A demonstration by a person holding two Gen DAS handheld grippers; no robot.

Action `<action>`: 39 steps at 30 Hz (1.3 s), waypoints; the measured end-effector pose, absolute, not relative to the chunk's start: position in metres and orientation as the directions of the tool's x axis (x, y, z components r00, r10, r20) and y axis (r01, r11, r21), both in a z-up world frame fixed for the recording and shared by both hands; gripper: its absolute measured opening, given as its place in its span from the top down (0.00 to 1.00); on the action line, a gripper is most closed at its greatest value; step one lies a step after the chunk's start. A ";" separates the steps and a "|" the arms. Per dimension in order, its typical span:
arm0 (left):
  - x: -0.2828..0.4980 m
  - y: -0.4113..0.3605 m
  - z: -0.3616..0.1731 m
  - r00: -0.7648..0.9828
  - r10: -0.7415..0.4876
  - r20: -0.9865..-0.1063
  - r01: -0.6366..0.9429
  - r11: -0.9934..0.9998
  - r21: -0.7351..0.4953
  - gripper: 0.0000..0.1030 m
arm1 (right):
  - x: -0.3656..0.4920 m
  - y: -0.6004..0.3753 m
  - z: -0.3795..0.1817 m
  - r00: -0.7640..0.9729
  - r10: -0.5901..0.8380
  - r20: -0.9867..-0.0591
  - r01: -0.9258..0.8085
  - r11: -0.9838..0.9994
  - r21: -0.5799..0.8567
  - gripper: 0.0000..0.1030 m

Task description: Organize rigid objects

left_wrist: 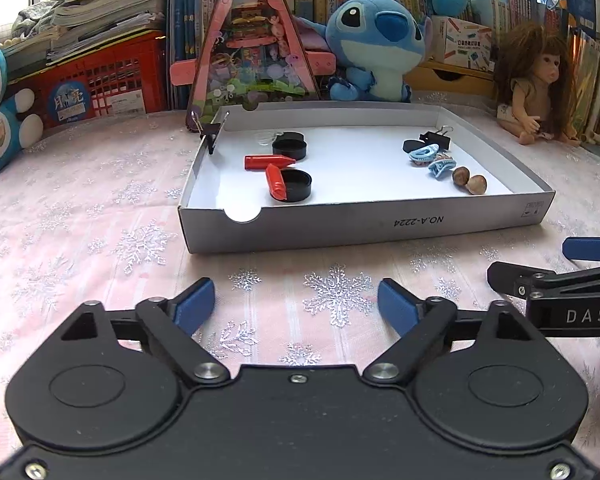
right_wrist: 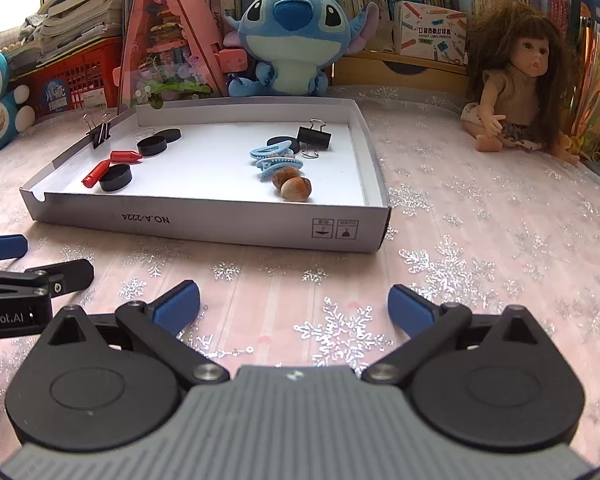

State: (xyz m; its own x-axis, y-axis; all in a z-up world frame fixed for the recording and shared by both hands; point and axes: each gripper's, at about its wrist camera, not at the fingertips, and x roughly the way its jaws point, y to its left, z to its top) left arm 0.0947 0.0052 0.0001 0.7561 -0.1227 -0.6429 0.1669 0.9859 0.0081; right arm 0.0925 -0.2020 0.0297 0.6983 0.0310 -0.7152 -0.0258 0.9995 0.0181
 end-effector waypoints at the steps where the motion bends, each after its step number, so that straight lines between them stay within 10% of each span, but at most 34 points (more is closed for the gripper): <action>1: 0.095 0.005 0.000 0.754 -0.124 -0.645 0.169 0.986 0.008 0.08 | 0.092 -0.202 0.030 0.698 0.032 -0.715 -0.026 0.999 0.020 0.00; 39: 0.096 0.004 -0.003 0.751 -0.096 -0.653 0.138 0.990 0.013 0.00 | 0.092 -0.203 0.029 0.698 0.034 -0.715 -0.026 0.999 0.022 0.00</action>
